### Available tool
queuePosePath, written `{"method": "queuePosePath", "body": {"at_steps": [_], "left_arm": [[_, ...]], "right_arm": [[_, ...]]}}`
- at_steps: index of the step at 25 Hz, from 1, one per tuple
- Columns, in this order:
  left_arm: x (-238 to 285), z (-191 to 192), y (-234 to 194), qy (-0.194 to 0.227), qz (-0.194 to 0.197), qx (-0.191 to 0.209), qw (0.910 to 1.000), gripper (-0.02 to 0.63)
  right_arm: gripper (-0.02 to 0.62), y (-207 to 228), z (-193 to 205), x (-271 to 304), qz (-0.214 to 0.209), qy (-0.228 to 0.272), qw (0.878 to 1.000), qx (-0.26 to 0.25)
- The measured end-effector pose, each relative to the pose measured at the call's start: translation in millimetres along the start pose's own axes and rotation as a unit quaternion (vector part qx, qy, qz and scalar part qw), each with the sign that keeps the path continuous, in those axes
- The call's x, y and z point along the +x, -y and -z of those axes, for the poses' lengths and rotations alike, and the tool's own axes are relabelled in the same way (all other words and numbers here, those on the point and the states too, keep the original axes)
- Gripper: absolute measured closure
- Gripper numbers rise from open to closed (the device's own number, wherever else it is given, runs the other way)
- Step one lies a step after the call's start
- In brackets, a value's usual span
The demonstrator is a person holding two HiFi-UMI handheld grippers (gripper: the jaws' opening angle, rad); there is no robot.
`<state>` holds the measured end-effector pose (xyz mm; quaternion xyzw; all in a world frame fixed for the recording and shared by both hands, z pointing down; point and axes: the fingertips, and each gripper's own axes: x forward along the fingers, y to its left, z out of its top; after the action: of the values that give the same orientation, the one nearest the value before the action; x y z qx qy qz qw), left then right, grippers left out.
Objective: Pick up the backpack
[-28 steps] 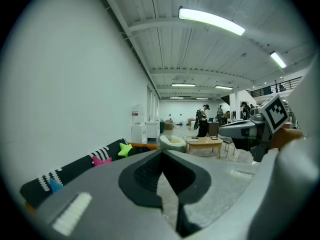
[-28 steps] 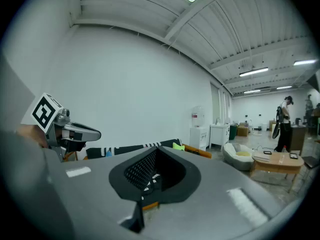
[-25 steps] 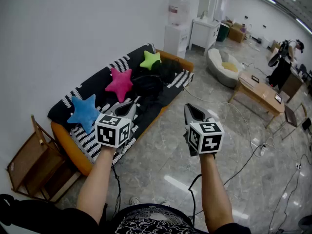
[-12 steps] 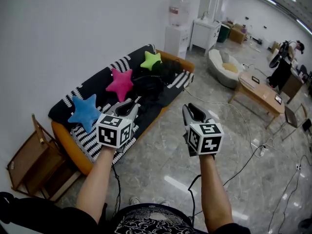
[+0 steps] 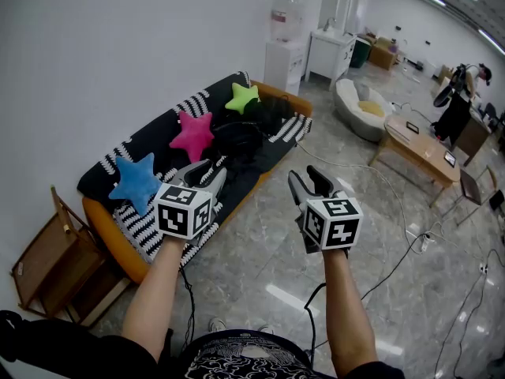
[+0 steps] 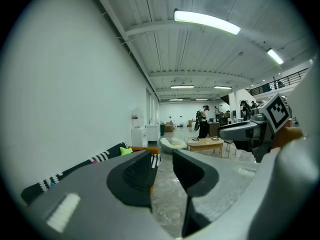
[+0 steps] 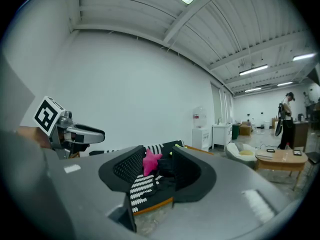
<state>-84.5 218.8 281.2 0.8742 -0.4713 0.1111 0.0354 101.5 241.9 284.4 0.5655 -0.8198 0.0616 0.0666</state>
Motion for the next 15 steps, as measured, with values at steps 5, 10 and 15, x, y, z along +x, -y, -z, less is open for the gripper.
{"method": "queuePosePath", "body": {"at_steps": [5,10,15], "left_arm": [[6,-1,4,0.0,-0.003,-0.001,1.0,0.428],[13,-6,11,0.007,-0.011,-0.007,0.9999,0.352],[23,-4,22,0.001,-0.016,-0.007,0.9998,0.277]], "right_arm": [[0.348,7,3,-2,-0.004,-0.001,1.0,-0.001],[0.299,20,5,-6,-0.003,-0.001,1.0,0.006],[0.23,32,9,-9,-0.008,-0.004,1.0,0.01]]}}
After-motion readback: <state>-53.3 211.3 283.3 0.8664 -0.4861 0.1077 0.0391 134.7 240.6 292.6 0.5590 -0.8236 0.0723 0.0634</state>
